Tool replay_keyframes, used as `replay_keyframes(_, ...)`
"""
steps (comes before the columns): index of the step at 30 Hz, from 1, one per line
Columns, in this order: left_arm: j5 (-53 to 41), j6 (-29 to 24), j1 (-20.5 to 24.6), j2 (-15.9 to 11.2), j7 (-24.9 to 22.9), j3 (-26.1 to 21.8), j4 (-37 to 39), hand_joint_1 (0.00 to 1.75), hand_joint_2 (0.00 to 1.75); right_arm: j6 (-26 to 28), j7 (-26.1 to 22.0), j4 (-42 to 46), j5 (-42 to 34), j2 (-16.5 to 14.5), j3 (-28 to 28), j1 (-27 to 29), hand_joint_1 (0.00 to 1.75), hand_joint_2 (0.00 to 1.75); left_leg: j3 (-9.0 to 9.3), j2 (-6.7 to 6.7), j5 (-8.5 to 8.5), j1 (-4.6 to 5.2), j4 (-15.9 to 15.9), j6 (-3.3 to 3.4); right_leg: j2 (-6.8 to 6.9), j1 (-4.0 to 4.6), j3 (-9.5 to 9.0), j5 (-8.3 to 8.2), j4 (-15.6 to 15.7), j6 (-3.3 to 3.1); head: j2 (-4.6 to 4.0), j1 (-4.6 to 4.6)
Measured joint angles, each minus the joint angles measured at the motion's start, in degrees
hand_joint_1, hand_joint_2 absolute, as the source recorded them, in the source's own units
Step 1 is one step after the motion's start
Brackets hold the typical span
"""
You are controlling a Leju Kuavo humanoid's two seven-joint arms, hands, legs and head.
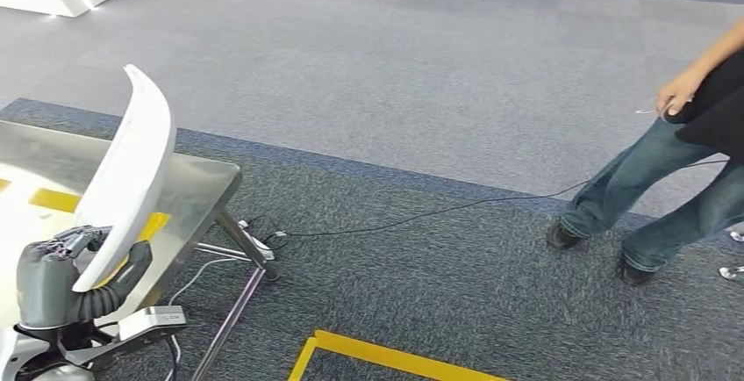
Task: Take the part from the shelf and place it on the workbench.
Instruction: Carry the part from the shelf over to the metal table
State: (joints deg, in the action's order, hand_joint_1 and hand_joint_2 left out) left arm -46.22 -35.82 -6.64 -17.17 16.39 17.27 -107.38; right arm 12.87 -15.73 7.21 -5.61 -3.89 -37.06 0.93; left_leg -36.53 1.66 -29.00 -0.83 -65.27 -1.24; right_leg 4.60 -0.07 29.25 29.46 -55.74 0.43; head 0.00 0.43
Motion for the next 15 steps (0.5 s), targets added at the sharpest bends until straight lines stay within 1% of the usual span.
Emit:
replay_keyframes(1,0.0,0.0,0.1,0.0,0.0,0.0,0.0,1.75,1.75,0.0,0.1,0.0,0.1,0.0,0.0,0.0,0.0,0.0,1.73,1.04,1.01,0.08,3.3,0.19,0.63,0.1,-0.08,0.34,-0.3,0.34,0.0,-0.04)
replay_keyframes(2,0.0,0.0,0.1,0.0,0.0,0.0,0.0,1.75,1.75,0.0,0.2,0.0,0.1,0.0,-0.1,-0.1,0.0,0.0,2.72,1.77,1.36,0.22,5.2,0.53,1.19,0.24,-0.15,0.61,-0.6,0.65,0.0,-0.03)
replay_keyframes(3,0.0,0.0,0.2,0.0,0.0,0.0,0.0,1.75,1.75,0.0,0.2,0.0,0.1,0.0,-0.2,-0.1,0.0,0.0,2.96,1.99,1.16,0.42,5.9,0.97,1.73,0.39,-0.21,0.83,-0.7,0.93,0.0,-0.02)
replay_keyframes(4,0.0,0.0,0.2,0.0,0.0,0.0,0.0,1.75,1.75,0.0,0.2,0.0,0.2,0.0,-0.3,-0.2,0.0,0.0,2.8,1.27,1.23,0.48,6.0,1.52,2.31,0.46,-0.32,1.0,-0.9,1.18,0.0,-0.02)
replay_keyframes(5,0.1,0.0,0.2,0.0,0.1,0.0,0.0,1.75,1.75,0.0,0.3,0.0,0.2,0.0,-0.4,-0.2,0.0,0.0,2.74,0.64,1.25,0.51,5.9,1.91,2.67,0.4,-0.38,1.18,-0.8,1.44,0.0,0.02)
replay_keyframes(6,0.1,0.0,0.2,0.0,0.1,0.0,0.0,1.75,1.75,0.0,0.3,0.0,0.2,0.0,-0.4,-0.4,0.0,0.0,2.71,0.04,1.31,0.47,6.0,2.26,2.0,0.28,-0.23,1.7,-1.2,1.75,0.0,0.06)
replay_keyframes(7,0.1,0.0,0.2,0.0,0.1,0.0,0.0,1.75,1.75,0.0,0.3,0.0,0.2,0.0,-0.4,-0.4,0.0,0.0,2.68,-0.56,1.41,0.39,6.0,2.6,0.6,0.14,0.38,2.72,-2.5,2.03,0.0,0.15)
replay_keyframes(8,0.1,0.0,0.3,0.0,0.1,0.0,0.0,1.75,1.75,0.0,0.3,0.0,0.2,0.0,-0.4,-0.5,0.0,0.0,2.66,-1.09,1.52,0.3,6.1,2.89,-1.22,0.02,1.62,4.26,-5.0,2.25,0.0,0.26)
replay_keyframes(9,0.1,0.0,0.3,0.0,0.1,0.0,0.0,1.75,1.75,0.0,0.3,0.0,0.2,0.0,-0.5,-0.5,0.0,0.0,2.59,-1.65,1.56,0.29,6.1,3.08,-3.06,-0.05,3.46,6.15,-8.9,2.33,0.0,0.38)
replay_keyframes(10,0.2,0.0,0.3,0.1,0.1,0.1,0.0,1.75,1.75,0.0,0.3,0.0,0.2,0.0,-0.5,-0.4,0.0,0.0,2.52,-2.3,1.6,0.34,6.1,3.22,-4.01,-0.06,5.62,7.86,-13.2,2.29,0.0,0.44)
replay_keyframes(11,0.2,0.0,0.3,0.1,0.1,0.1,0.0,1.75,1.75,0.0,0.3,0.0,0.2,0.0,-0.5,-0.4,0.0,0.0,2.49,-3.02,1.63,0.41,6.1,3.31,-4.38,-0.04,7.52,8.83,-16.7,2.19,0.0,0.45)
replay_keyframes(12,0.2,0.0,0.3,0.1,0.1,0.1,0.0,1.75,1.75,0.0,0.3,0.0,0.2,0.0,-0.5,-0.3,0.0,0.0,2.49,-3.8,1.65,0.48,6.0,3.35,-4.53,-0.01,8.63,8.7,-18.3,2.01,0.0,0.46)
replay_keyframes(13,0.2,0.0,0.3,0.1,0.1,0.1,0.0,1.75,1.75,0.0,0.3,0.0,0.1,0.0,-0.5,-0.3,0.0,0.0,2.52,-4.62,1.66,0.54,6.0,3.38,-4.68,0.0,8.63,7.41,-17.6,1.78,0.0,0.45)
replay_keyframes(14,0.2,0.0,0.3,0.1,0.1,0.1,0.0,1.75,1.75,0.0,0.3,0.0,0.1,0.0,-0.5,-0.3,0.0,0.0,2.58,-5.47,1.68,0.56,6.0,3.37,-5.2,0.01,7.44,5.15,-14.5,1.47,0.0,0.45)
replay_keyframes(15,0.2,0.0,0.3,0.1,0.1,0.1,0.0,1.75,1.75,0.0,0.3,0.0,0.1,0.0,-0.5,-0.3,0.0,0.0,2.62,-6.27,1.71,0.5,6.0,3.33,-6.57,0.02,5.67,2.89,-10.3,1.14,0.0,0.45)
